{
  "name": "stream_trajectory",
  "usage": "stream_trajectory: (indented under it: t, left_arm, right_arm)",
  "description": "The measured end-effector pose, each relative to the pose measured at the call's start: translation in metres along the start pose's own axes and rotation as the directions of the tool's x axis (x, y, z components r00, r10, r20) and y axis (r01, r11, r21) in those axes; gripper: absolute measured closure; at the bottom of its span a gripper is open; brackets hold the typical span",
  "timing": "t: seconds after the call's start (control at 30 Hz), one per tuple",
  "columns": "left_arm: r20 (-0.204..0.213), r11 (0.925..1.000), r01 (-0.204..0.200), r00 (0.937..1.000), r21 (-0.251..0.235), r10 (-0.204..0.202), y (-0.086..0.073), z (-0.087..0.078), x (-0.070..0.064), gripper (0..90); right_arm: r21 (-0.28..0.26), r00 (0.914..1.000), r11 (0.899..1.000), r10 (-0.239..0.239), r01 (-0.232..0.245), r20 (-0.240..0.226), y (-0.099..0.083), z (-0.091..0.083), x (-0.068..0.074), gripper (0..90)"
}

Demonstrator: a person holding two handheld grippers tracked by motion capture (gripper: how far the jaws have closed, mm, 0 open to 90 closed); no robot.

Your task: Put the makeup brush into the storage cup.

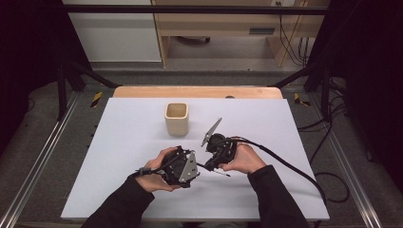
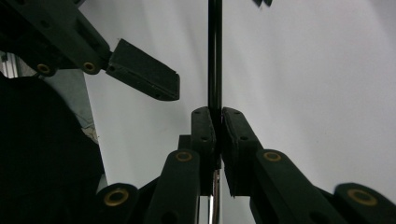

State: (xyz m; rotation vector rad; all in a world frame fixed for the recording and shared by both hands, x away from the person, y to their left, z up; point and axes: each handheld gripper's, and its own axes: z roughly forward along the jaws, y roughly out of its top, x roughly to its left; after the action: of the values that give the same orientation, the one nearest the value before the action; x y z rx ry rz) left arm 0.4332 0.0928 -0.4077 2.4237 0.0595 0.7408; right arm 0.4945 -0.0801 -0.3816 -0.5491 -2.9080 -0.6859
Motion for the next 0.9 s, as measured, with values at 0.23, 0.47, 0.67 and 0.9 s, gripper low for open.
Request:
stream_trajectory:
  t: [0.23, 0.47, 0.67, 0.9]
  left_arm:
    - [0.003, 0.9968, -0.073, 0.9973, 0.034, 0.073, 0.001, 0.000, -0.003, 42.9]
    - [-0.013, 0.9890, -0.140, 0.9900, 0.049, 0.140, 0.003, 0.004, -0.008, 52.7]
    - [-0.005, 0.9842, -0.169, 0.9854, 0.051, 0.170, 0.003, 0.005, -0.010, 60.0]
    - [0.000, 0.9757, -0.210, 0.9777, 0.064, 0.210, 0.003, 0.005, -0.012, 67.2]
  right_arm:
    - [0.000, 0.9999, 1.000, -0.006, 0.006, -0.008, 0.000, 0.000, 0.002, 84.2]
    - [0.002, 0.9998, 1.000, -0.011, 0.011, -0.018, -0.001, -0.001, 0.004, 84.2]
    - [0.008, 0.9996, 1.000, -0.006, 0.006, -0.026, -0.001, 0.000, 0.005, 84.1]
    - [0.013, 0.9992, 1.000, -0.013, 0.013, -0.038, -0.001, 0.000, 0.006, 84.1]
